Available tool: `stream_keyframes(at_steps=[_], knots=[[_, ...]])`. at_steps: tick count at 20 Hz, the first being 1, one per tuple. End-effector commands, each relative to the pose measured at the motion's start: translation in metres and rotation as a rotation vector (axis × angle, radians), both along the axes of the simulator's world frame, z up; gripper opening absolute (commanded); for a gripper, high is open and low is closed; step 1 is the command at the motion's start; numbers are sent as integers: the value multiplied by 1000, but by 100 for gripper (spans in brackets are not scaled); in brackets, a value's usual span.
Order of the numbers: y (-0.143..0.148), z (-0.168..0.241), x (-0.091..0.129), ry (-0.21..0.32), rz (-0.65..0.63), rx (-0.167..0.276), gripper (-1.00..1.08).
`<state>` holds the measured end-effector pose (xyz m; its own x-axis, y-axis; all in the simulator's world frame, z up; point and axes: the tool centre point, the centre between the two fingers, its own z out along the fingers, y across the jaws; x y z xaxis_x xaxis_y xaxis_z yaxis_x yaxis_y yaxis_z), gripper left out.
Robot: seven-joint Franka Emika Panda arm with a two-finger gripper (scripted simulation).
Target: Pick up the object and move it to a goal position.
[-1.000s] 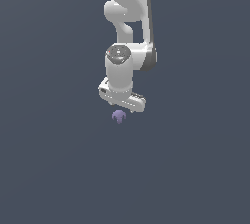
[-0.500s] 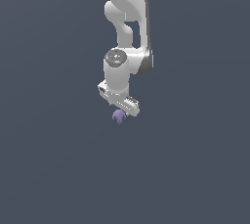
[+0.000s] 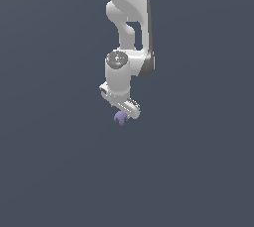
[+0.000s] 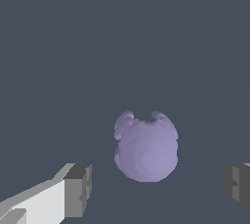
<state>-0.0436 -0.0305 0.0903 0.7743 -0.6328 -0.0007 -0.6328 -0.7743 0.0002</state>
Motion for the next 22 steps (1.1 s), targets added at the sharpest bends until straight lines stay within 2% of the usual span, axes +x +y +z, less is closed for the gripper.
stream_keyframes(at_steps=[1, 11, 16, 17, 22], knots=[[0, -3, 0, 0, 0, 0, 100], [0, -43, -1, 0, -4, 0, 100], [0, -50, 0, -1, -5, 0, 100], [0, -50, 0, -1, -5, 0, -100], [0, -50, 0, -1, -5, 0, -100]])
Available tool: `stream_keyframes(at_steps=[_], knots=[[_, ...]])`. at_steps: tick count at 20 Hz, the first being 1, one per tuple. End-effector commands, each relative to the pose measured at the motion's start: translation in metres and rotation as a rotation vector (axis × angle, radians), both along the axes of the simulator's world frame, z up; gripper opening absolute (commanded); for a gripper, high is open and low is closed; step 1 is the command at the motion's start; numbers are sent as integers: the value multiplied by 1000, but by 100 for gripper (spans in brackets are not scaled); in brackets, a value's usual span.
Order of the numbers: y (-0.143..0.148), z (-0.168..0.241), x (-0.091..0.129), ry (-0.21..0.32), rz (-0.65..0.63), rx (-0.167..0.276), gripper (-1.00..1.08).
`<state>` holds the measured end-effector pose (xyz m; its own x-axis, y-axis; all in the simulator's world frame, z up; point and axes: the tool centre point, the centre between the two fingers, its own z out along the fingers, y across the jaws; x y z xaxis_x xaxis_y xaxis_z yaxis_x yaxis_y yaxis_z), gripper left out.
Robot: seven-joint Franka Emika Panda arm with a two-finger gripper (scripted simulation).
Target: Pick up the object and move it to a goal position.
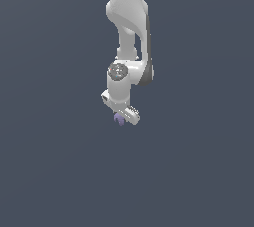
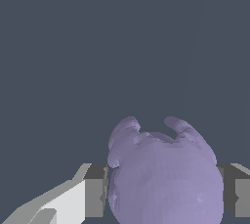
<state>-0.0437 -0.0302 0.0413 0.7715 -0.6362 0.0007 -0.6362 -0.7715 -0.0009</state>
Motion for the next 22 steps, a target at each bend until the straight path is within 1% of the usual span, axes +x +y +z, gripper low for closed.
stream_keyframes(at_steps=[1, 7, 12, 17, 22], knots=[[0, -1, 0, 1, -1, 0, -100], [0, 1, 0, 0, 0, 0, -100], [3, 14, 0, 0, 0, 0, -100], [7, 41, 1, 0, -1, 0, -100], [14, 82, 2, 0, -1, 0, -100]])
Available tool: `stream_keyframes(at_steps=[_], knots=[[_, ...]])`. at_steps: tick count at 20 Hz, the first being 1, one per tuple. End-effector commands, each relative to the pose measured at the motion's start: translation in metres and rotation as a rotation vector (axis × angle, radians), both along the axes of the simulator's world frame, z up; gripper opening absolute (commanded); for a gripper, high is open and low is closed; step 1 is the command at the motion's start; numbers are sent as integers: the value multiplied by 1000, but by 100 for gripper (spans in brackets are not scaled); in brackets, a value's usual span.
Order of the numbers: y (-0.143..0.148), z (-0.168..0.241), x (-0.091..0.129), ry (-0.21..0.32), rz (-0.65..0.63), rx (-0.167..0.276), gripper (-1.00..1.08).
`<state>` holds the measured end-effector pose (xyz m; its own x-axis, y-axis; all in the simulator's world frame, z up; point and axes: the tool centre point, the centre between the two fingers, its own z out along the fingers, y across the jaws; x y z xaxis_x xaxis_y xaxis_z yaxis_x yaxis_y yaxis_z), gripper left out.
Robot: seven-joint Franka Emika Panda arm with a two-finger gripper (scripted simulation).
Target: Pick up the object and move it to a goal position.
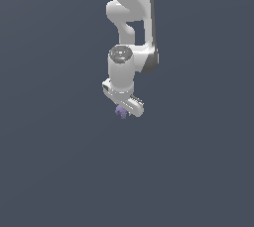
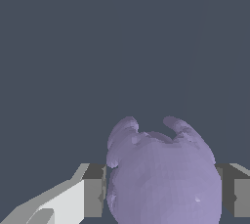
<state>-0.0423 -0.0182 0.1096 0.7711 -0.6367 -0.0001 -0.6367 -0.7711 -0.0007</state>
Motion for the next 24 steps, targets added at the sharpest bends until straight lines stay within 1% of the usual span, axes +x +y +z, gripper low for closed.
stream_keyframes(at_steps=[1, 24], knots=[[4, 23, 1, -1, -1, -1, -100], [46, 269, 11, 0, -2, -2, -100]])
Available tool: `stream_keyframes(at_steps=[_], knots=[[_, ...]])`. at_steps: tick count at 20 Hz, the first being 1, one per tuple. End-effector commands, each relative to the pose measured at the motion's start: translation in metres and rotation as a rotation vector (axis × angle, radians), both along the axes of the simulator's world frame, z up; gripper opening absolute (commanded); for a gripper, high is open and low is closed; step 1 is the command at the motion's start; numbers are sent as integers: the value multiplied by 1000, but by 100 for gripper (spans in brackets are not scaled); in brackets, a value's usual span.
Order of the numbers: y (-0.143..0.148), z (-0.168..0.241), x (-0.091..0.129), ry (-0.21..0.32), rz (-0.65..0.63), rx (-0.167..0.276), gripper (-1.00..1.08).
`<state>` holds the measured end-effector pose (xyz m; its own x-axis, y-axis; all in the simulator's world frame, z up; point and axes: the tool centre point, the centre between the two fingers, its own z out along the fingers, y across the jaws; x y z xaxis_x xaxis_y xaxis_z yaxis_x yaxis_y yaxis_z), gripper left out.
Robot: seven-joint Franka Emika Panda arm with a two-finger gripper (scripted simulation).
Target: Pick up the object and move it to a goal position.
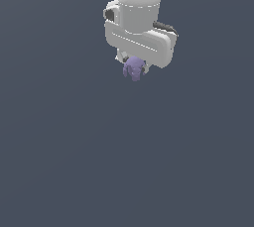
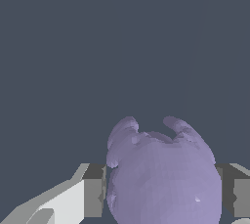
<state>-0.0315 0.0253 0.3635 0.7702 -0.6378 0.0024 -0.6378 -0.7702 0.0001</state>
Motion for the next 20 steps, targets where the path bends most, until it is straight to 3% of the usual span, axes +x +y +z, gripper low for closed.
stream_keyframes(at_steps=[1, 10, 20], knots=[[4, 24, 1, 2, 0, 0, -100], [15, 79, 7, 2, 1, 1, -100], [18, 96, 10, 2, 1, 1, -100]])
